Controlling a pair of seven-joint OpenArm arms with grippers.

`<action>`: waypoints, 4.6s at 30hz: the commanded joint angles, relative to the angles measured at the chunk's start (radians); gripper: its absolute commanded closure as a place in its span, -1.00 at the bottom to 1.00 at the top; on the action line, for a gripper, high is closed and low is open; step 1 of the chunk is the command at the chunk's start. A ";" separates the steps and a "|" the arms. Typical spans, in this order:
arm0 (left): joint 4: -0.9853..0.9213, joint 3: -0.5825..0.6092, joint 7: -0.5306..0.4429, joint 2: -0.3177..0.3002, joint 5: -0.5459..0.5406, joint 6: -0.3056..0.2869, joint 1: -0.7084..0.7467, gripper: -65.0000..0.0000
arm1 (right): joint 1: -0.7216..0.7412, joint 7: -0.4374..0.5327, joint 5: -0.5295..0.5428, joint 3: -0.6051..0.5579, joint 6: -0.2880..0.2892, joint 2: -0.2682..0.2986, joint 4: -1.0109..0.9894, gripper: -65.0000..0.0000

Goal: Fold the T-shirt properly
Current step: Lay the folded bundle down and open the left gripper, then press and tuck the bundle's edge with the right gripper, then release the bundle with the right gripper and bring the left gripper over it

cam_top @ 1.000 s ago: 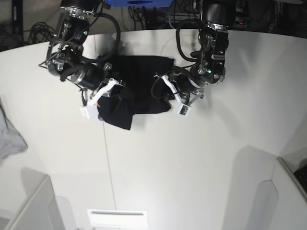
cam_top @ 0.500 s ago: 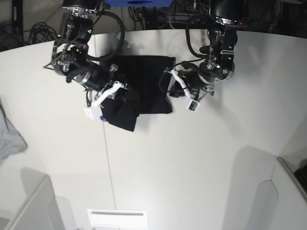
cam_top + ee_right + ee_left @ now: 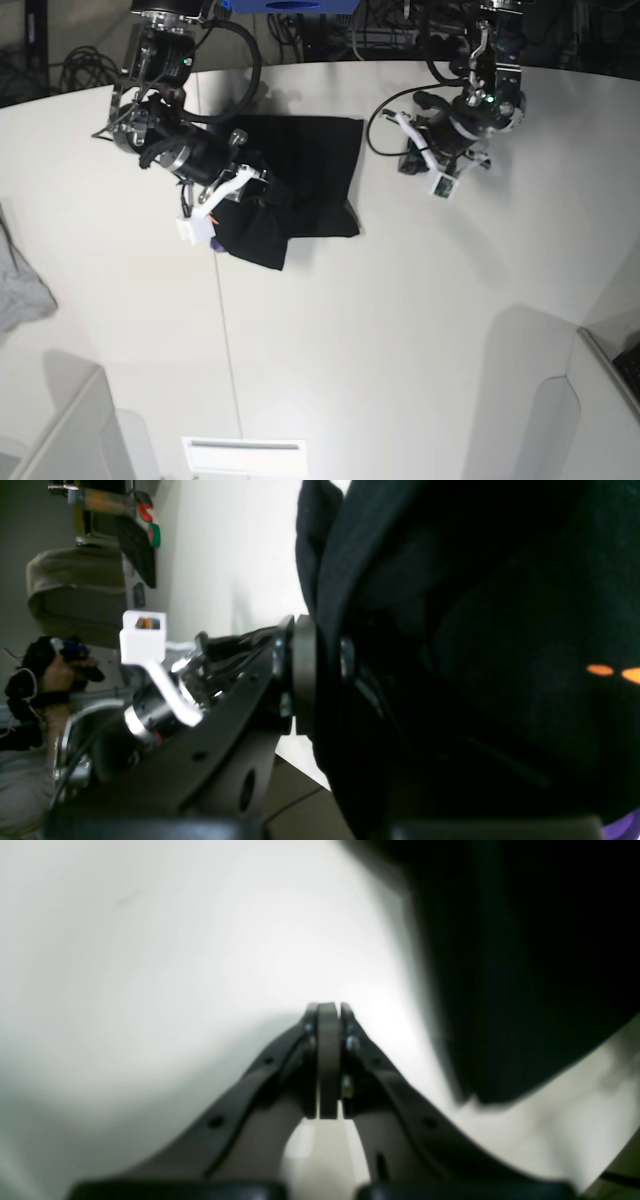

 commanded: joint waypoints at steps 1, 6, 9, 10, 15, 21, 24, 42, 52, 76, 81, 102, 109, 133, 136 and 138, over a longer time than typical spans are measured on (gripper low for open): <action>0.035 -0.021 -0.015 -0.006 -0.008 -0.003 0.014 1.00 | 0.011 0.011 0.024 -0.002 0.003 -0.003 0.014 1.00; 0.066 -0.135 -0.017 -0.007 -0.008 -0.004 0.078 1.00 | 0.009 0.003 0.031 -0.003 0.003 -0.003 0.014 1.00; 0.057 -0.199 -0.017 -0.007 -0.008 -0.004 0.087 1.00 | 0.009 0.006 0.031 -0.029 0.003 -0.003 0.014 1.00; 0.057 -0.216 -0.017 -0.007 -0.008 -0.004 0.090 1.00 | 0.008 0.011 0.029 -0.042 0.001 -0.003 0.014 1.00; 0.057 -0.248 -0.017 -0.009 -0.008 -0.004 0.093 1.00 | 0.008 0.031 0.026 -0.079 -0.060 -0.004 0.014 1.00; 0.057 -0.245 -0.017 -0.009 -0.008 -0.004 0.093 1.00 | -0.011 0.069 0.028 -0.079 -0.080 -0.001 0.014 1.00; 0.057 -0.245 -0.017 -0.009 -0.008 -0.004 0.093 1.00 | -0.011 0.069 0.026 -0.079 -0.083 -0.001 0.014 1.00; 0.055 -0.247 -0.017 -0.009 -0.008 -0.004 0.093 1.00 | -0.005 0.069 0.026 -0.077 -0.083 -0.001 -0.066 0.64; 0.055 -0.247 -0.017 -0.009 -0.008 -0.004 0.092 1.00 | 0.000 0.069 0.024 -0.118 -0.085 0.003 -0.064 0.17; 0.054 -0.460 -0.015 -0.007 -0.008 -0.153 0.092 1.00 | 0.167 0.063 -0.069 -0.439 -0.145 0.003 -0.155 0.19; 0.012 -0.517 -0.015 -0.007 -0.008 -0.164 0.087 1.00 | 0.219 0.074 -0.069 -0.602 -0.146 0.066 -0.075 0.19; 0.005 -0.569 -0.015 -0.006 -0.008 -0.165 0.089 1.00 | 0.181 0.358 -0.068 -0.425 -0.243 0.266 -0.182 1.00; 0.005 -0.569 -0.015 -0.006 -0.008 -0.165 0.089 1.00 | 0.221 0.356 -0.069 -0.516 -0.246 0.223 -0.196 1.00; 0.008 -0.571 -0.015 -0.009 -0.007 -0.165 0.090 1.00 | 0.084 0.322 -0.068 -0.583 -0.439 0.416 -0.009 1.00; 0.009 -0.569 -0.015 -0.007 -0.007 -0.165 0.086 1.00 | 0.057 0.322 -0.068 -0.608 -0.439 0.410 0.003 1.00; 0.012 -0.569 -0.015 -0.006 -0.007 -0.165 0.086 1.00 | 0.057 0.322 -0.068 -0.652 -0.439 0.410 0.002 1.00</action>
